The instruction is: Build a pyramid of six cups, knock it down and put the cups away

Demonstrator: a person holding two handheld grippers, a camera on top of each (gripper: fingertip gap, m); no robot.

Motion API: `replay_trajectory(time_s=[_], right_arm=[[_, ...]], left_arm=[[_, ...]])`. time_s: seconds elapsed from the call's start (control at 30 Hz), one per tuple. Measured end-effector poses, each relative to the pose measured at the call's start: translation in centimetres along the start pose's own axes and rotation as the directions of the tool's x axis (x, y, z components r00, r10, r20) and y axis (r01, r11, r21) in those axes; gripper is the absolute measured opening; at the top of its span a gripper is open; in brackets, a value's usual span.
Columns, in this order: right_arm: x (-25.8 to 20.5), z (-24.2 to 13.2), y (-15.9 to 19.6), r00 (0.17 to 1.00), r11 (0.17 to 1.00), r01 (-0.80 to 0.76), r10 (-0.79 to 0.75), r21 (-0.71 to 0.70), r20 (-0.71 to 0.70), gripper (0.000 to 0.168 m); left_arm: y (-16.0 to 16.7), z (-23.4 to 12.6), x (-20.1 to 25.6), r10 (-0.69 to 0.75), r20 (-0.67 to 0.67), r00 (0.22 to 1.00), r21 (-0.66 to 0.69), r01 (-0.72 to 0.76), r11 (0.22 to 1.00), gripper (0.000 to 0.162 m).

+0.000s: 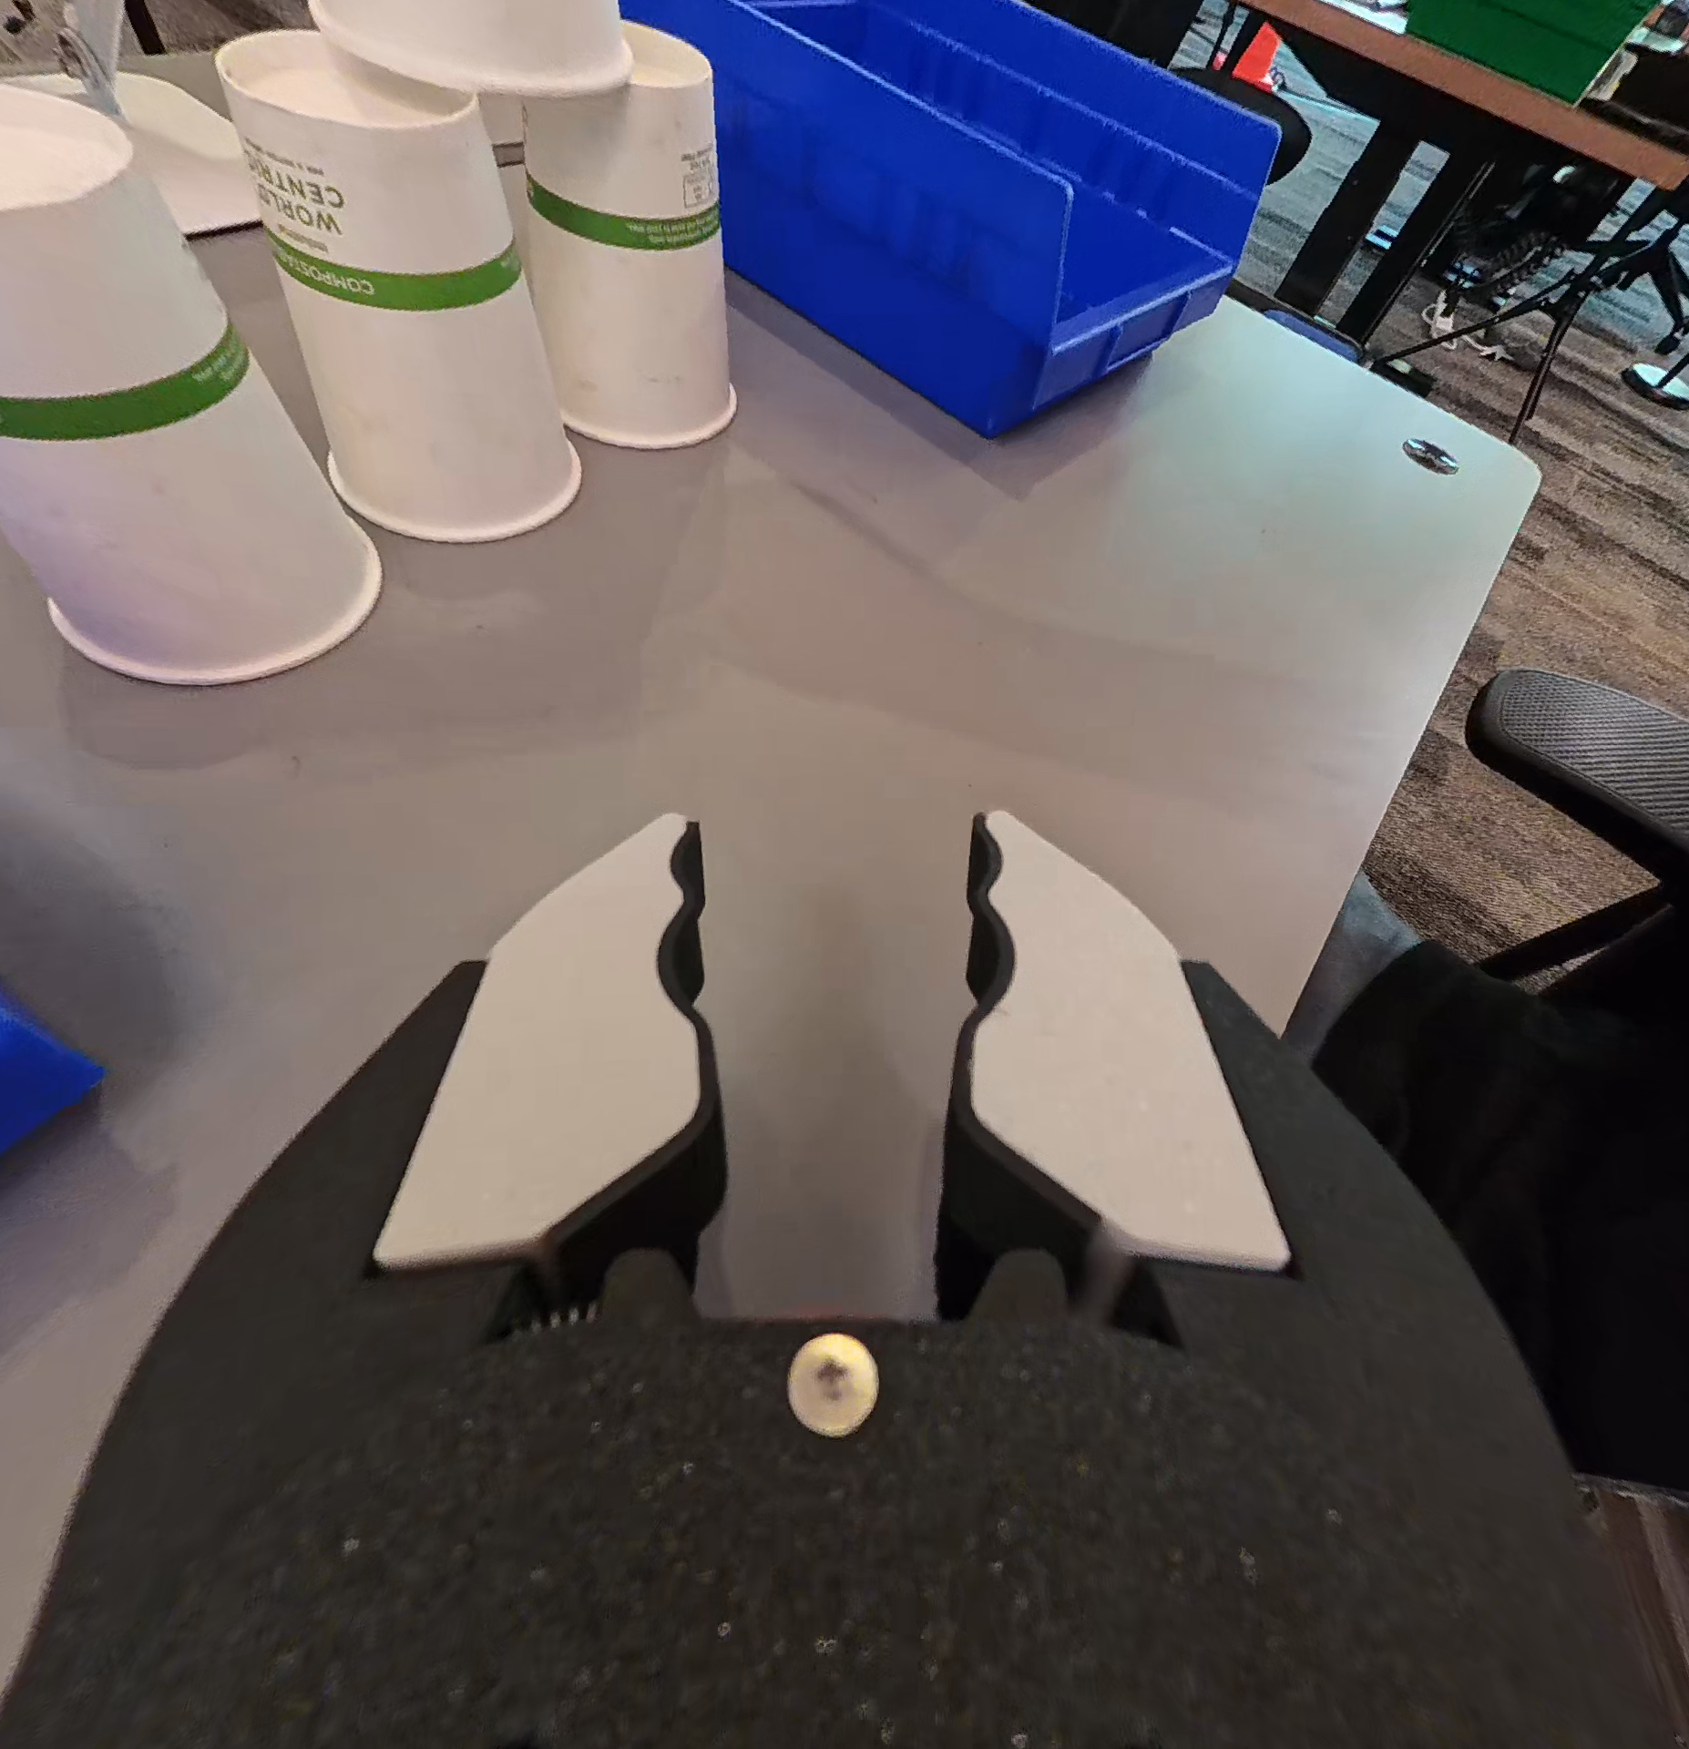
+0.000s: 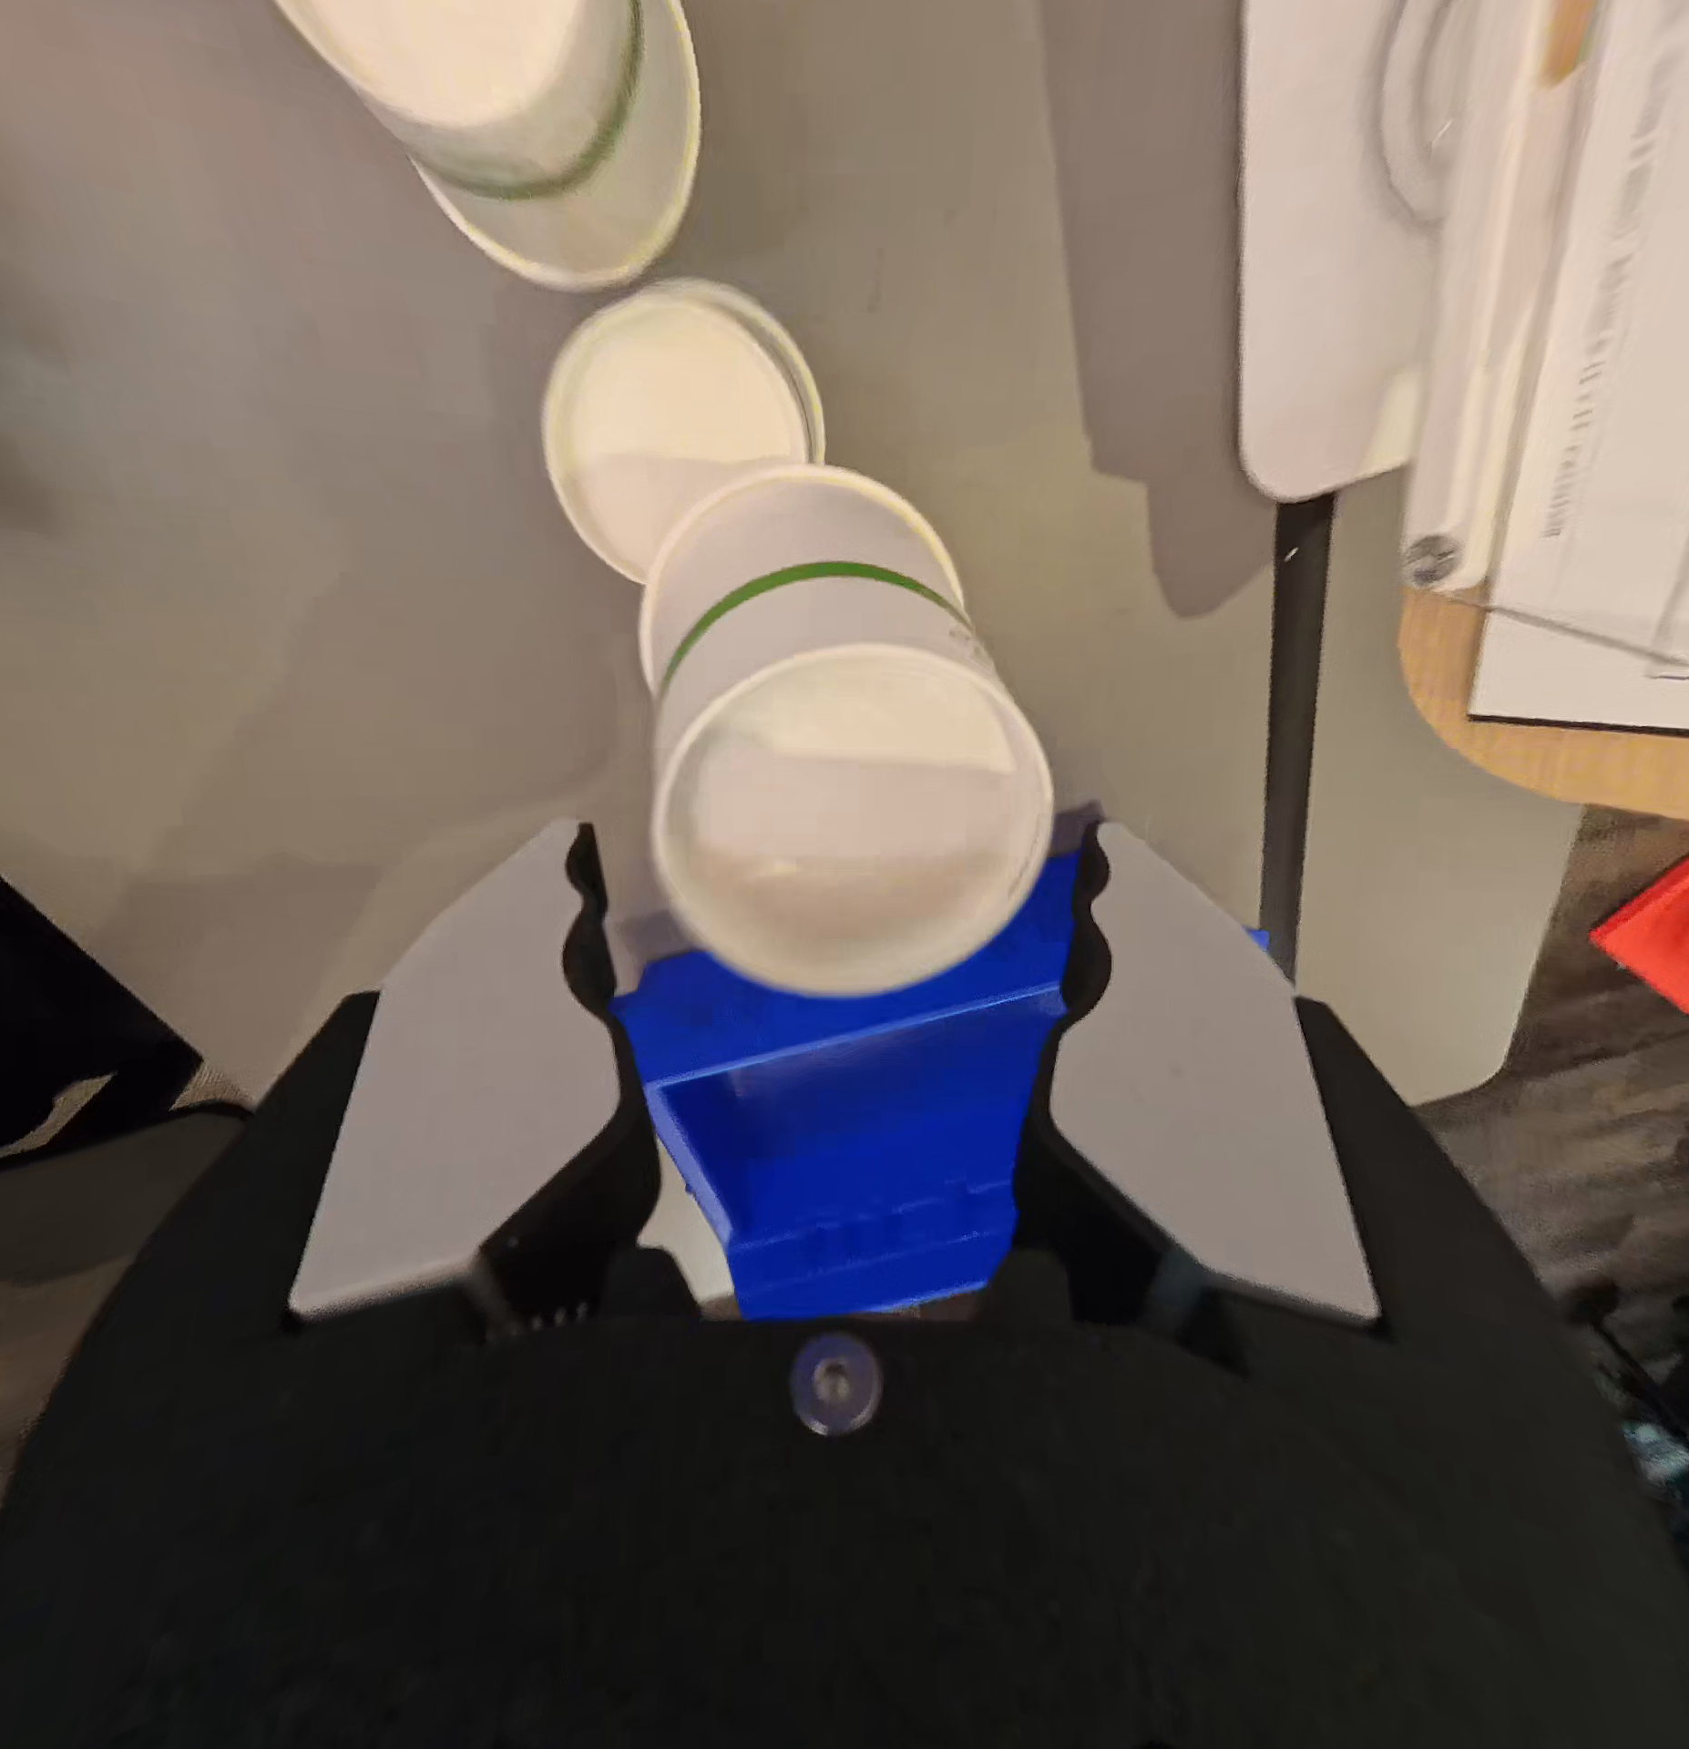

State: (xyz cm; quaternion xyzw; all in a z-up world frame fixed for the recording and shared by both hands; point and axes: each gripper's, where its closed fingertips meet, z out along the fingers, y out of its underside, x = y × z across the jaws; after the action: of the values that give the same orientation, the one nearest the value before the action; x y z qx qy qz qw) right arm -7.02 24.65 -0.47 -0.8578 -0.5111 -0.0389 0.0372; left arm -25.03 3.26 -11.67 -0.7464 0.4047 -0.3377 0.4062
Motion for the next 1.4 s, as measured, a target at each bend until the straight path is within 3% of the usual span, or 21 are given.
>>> replay_trajectory(time_s=[0.07, 0.13, 0.27, 0.33, 0.4, 0.5, 0.63, 0.77, 0.87, 0.97, 1.03, 1.23, 1.4], right_arm=[[-0.5, -3.4, -1.1, 0.999, 0.986, 0.01, -0.002, 0.165, -0.049, 0.094], [-1.9, -7.0, -2.2, 0.994, 0.92, 0.034, 0.009, 0.39, -0.107, 0.092], [-8.9, -10.3, -2.1, 0.994, 0.625, 0.06, 0.036, 0.778, -0.105, 0.088], [-12.9, -9.3, -1.3, 0.996, 0.43, 0.022, 0.065, 0.902, -0.055, 0.085], [-15.2, -7.1, 0.2, 0.982, 0.245, -0.028, 0.187, 0.969, -0.019, 0.081], [-17.5, -1.9, 3.0, 0.94, 0.131, -0.096, 0.339, 0.987, 0.047, 0.08], [-20.0, 3.7, 6.0, 0.883, 0.042, -0.255, 0.418, 0.966, 0.215, 0.076], [-20.3, 5.2, 7.2, 0.872, 0.049, -0.295, 0.423, 0.954, 0.247, 0.074], [-20.1, 5.0, 7.5, 0.875, 0.056, -0.243, 0.443, 0.968, 0.194, 0.074], [-20.8, 5.1, 7.1, 0.895, 0.114, -0.172, 0.434, 0.979, 0.106, 0.073], [-21.3, 4.8, 6.6, 0.905, 0.121, -0.143, 0.417, 0.982, 0.08, 0.073], [-22.0, 5.3, 5.4, 0.924, 0.138, -0.165, 0.367, 0.977, 0.104, 0.072], [-21.9, 5.4, 5.7, 0.925, 0.136, -0.176, 0.362, 0.975, 0.117, 0.071]], left_arm=[[0.1, 0.0, -0.1, 0.003, 0.001, 1.0, -0.005, -0.003, 1.0, 0.053], [0.2, -0.1, -0.2, 0.004, 0.003, 1.0, -0.008, -0.004, 1.0, 0.053], [0.2, -0.3, -0.5, 0.01, 0.013, 1.0, -0.013, -0.01, 1.0, 0.052], [0.1, -0.3, -0.5, 0.007, 0.008, 1.0, -0.01, -0.007, 1.0, 0.052], [0.0, -0.2, -0.5, 0.0, 0.005, 1.0, -0.005, 0.0, 1.0, 0.052], [0.2, 0.2, -0.4, -0.013, 0.0, 1.0, -0.019, 0.013, 1.0, 0.051], [-0.2, 0.2, -0.1, 0.002, -0.012, 1.0, -0.02, -0.003, 1.0, 0.051], [-2.3, -1.9, 2.2, -0.041, -0.24, 0.97, -0.113, 0.014, 0.993, 0.039], [-5.8, -5.3, -1.8, 0.203, -0.114, 0.973, -0.142, -0.218, 0.966, 0.034], [-7.9, -8.3, -7.4, 0.453, -0.007, 0.891, -0.308, -0.433, 0.847, 0.034], [-8.9, -9.2, -11.3, 0.553, 0.033, 0.832, -0.398, -0.497, 0.771, 0.031], [-6.8, -8.4, -19.3, 0.595, -0.014, 0.803, -0.659, -0.455, 0.599, 0.026], [-5.6, -7.5, -20.8, 0.54, -0.037, 0.841, -0.678, -0.418, 0.605, 0.016]])
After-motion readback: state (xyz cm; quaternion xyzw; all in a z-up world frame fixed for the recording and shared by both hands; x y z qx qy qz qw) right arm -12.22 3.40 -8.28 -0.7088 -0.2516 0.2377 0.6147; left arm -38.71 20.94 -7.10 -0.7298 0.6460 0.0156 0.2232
